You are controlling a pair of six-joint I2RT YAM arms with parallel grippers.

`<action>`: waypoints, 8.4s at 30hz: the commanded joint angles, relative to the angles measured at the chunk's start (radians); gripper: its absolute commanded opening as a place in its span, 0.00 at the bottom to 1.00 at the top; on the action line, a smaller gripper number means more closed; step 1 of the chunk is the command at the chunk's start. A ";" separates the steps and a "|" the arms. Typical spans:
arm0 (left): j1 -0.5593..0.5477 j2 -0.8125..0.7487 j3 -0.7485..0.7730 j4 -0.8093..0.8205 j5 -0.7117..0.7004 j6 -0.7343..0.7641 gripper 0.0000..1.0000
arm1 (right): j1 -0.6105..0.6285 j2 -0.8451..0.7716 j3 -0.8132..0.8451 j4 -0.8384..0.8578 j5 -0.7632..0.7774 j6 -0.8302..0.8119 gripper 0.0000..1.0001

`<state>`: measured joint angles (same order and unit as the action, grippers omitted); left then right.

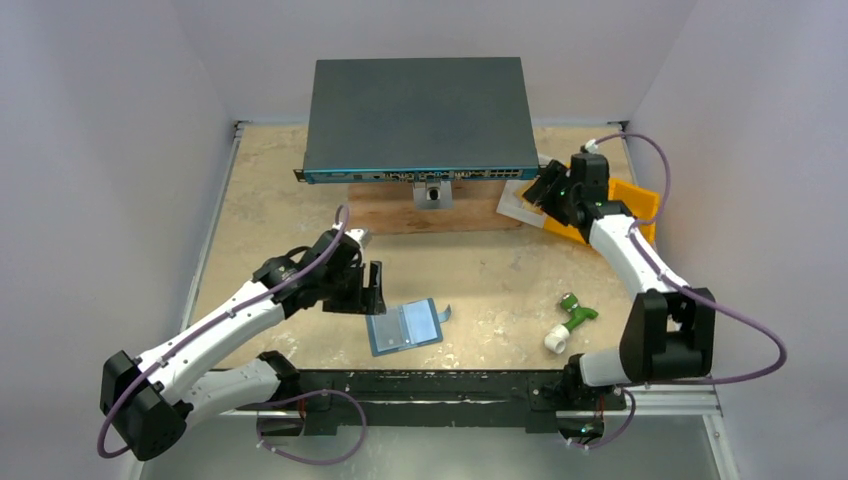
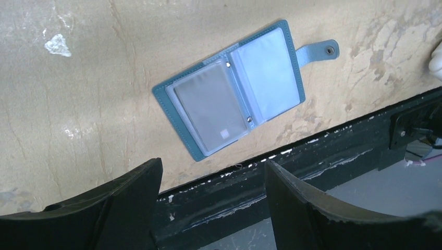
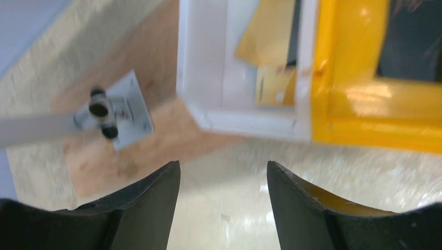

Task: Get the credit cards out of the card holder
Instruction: Place the credit card in the storage box, then remove the credit card from the card holder.

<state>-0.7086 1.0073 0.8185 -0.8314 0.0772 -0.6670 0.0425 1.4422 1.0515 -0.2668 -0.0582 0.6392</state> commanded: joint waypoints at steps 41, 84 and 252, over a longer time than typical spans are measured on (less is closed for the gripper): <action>0.096 0.032 -0.114 0.090 -0.027 -0.214 0.70 | 0.765 -0.350 -0.513 0.093 0.165 0.313 0.55; 0.156 0.007 -0.216 0.082 -0.036 -0.241 0.67 | 1.235 0.423 0.037 -0.065 0.321 0.262 0.29; 0.000 0.322 -0.192 0.315 0.040 -0.235 0.06 | 1.022 0.298 -0.285 0.475 -0.107 0.310 0.33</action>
<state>-0.7136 1.3037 0.6392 -0.5724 0.0937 -0.8986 1.0668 1.7145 0.7979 0.1490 -0.1127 0.9215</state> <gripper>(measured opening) 0.066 0.331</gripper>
